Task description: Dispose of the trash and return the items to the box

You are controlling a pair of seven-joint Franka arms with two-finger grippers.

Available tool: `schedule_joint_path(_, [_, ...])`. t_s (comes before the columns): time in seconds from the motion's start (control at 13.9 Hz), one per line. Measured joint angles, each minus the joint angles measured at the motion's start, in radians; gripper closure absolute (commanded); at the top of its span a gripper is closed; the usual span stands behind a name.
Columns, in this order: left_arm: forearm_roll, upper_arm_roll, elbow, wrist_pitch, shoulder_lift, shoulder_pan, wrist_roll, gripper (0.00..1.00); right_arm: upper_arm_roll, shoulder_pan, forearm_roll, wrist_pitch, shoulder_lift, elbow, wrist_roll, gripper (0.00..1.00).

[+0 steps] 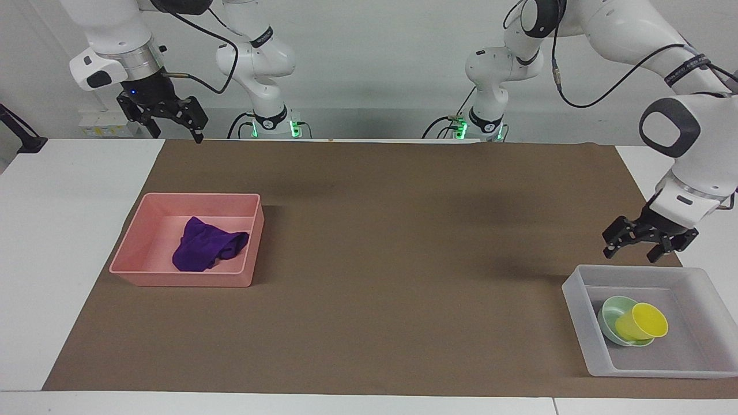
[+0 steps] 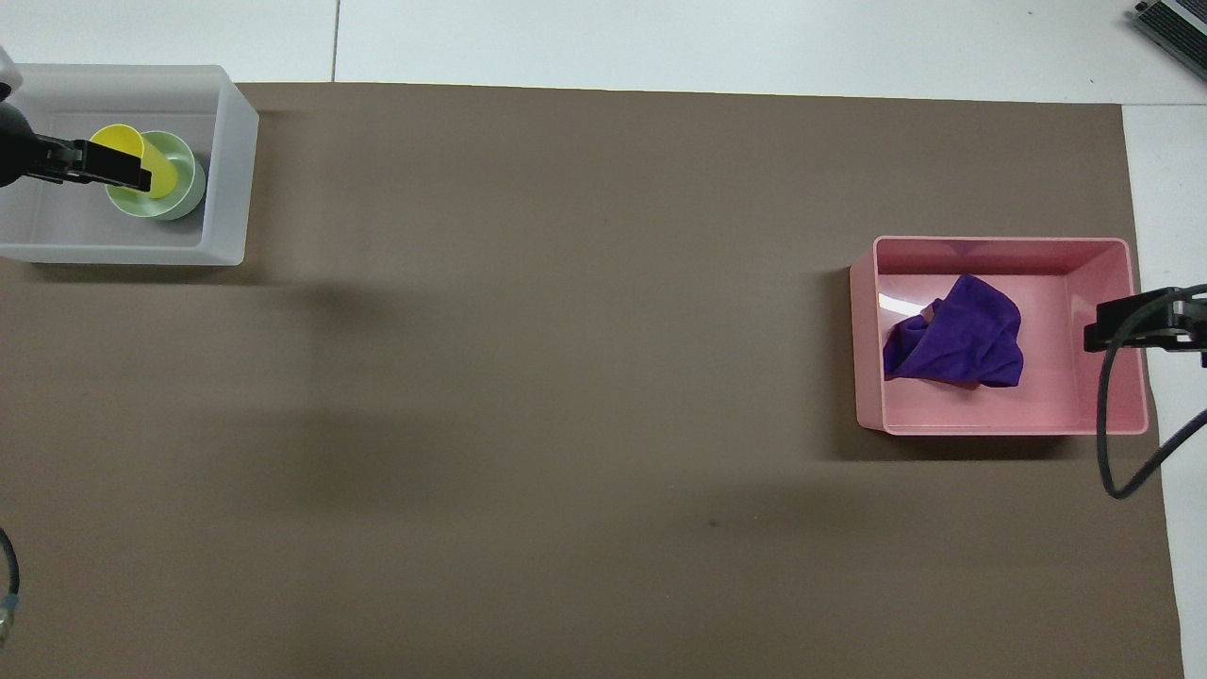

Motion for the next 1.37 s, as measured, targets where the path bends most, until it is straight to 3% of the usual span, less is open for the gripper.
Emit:
schedule_joint_path(0.43, [0.012, 0.001, -0.141, -0.115, -0.206, -0.082, 0.001, 0.00, 0.000, 0.000, 0.000, 0.000, 0.000, 0.000, 0.000, 0.00])
schedule_joint_path(1.01, [0.014, 0.006, -0.145, -0.196, -0.231, -0.117, -0.005, 0.00, 0.000, -0.002, 0.000, 0.000, 0.000, 0.000, 0.000, 0.00])
schedule_joint_path(1.37, [0.034, 0.009, -0.226, -0.242, -0.311, -0.116, -0.050, 0.00, 0.000, -0.002, 0.000, 0.000, -0.001, -0.002, 0.000, 0.00])
